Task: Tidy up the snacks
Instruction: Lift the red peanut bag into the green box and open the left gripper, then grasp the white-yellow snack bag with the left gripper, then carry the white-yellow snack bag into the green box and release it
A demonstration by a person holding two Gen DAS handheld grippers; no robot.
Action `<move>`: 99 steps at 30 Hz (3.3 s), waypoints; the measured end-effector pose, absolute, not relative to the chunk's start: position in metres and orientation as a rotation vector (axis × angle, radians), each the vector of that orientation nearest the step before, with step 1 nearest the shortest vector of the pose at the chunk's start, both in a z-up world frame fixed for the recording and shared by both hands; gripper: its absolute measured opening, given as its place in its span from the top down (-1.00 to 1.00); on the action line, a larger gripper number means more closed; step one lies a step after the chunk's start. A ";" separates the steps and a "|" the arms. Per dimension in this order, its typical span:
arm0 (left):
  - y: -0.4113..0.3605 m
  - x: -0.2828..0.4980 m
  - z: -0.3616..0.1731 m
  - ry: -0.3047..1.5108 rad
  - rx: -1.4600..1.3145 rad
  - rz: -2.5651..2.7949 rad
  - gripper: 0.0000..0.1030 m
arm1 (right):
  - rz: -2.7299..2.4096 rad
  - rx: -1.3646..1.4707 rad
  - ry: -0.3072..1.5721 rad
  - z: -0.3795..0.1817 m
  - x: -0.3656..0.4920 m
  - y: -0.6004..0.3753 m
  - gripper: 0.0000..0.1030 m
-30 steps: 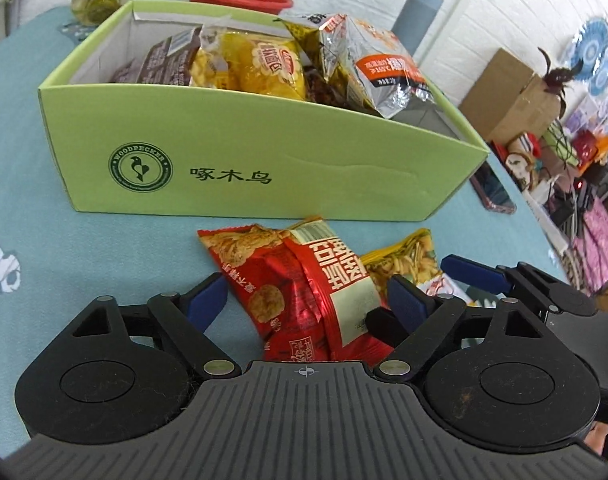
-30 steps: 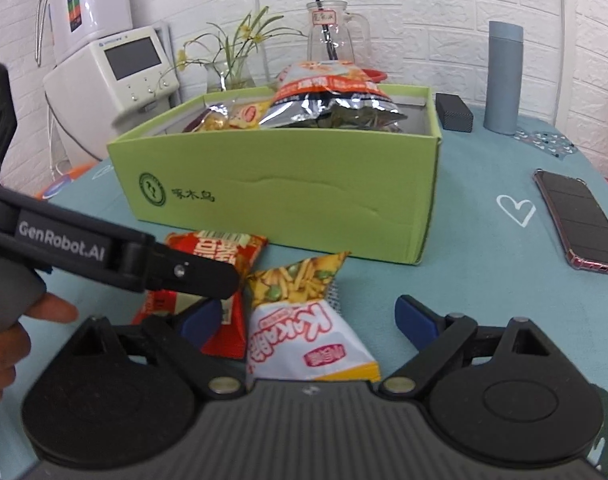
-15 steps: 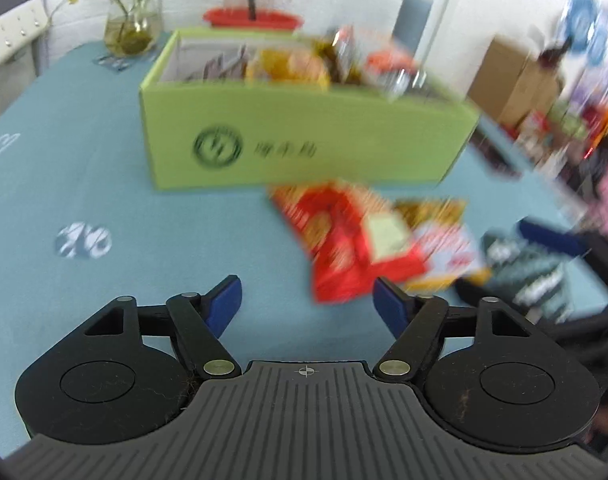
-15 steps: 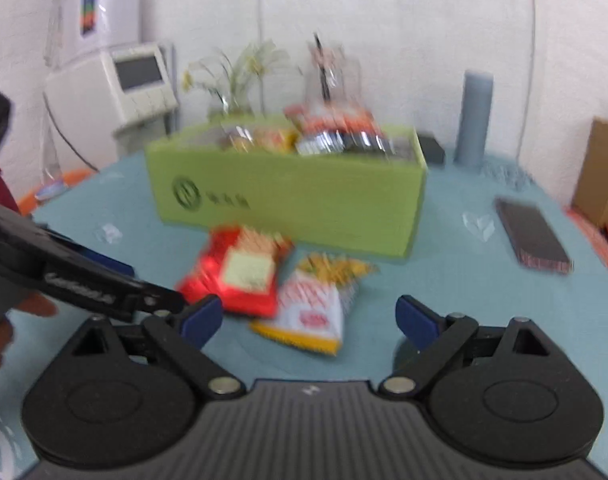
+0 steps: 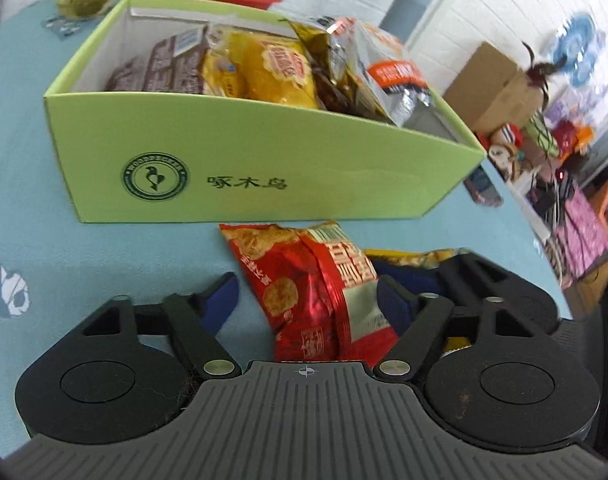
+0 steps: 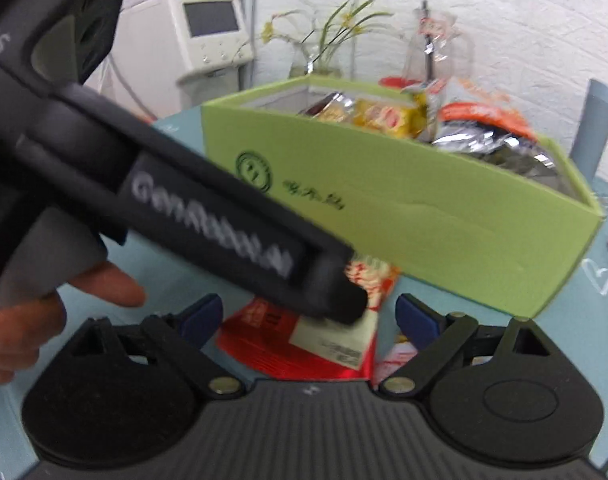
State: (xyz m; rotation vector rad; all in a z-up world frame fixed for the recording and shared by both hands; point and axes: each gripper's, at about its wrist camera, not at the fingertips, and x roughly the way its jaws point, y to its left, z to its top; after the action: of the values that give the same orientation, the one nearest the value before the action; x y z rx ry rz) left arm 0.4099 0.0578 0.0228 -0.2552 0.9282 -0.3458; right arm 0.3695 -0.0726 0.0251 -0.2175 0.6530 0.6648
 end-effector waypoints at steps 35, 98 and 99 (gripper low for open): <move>0.114 0.497 0.085 0.622 -0.177 -0.218 -0.18 | 0.688 -0.254 0.526 0.119 0.444 -0.011 -0.81; 0.067 0.530 0.081 0.667 -0.180 -0.384 0.22 | 0.617 -0.218 0.509 0.085 0.488 -0.045 -0.80; 0.066 0.523 0.087 0.644 -0.173 -0.372 0.07 | 0.605 -0.221 0.494 0.090 0.484 -0.047 -0.84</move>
State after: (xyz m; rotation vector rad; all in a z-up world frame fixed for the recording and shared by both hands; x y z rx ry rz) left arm 0.5231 0.0663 0.0872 -0.1726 0.6437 -0.3718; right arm 0.4841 -0.0466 0.0900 -0.2206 0.4937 0.6048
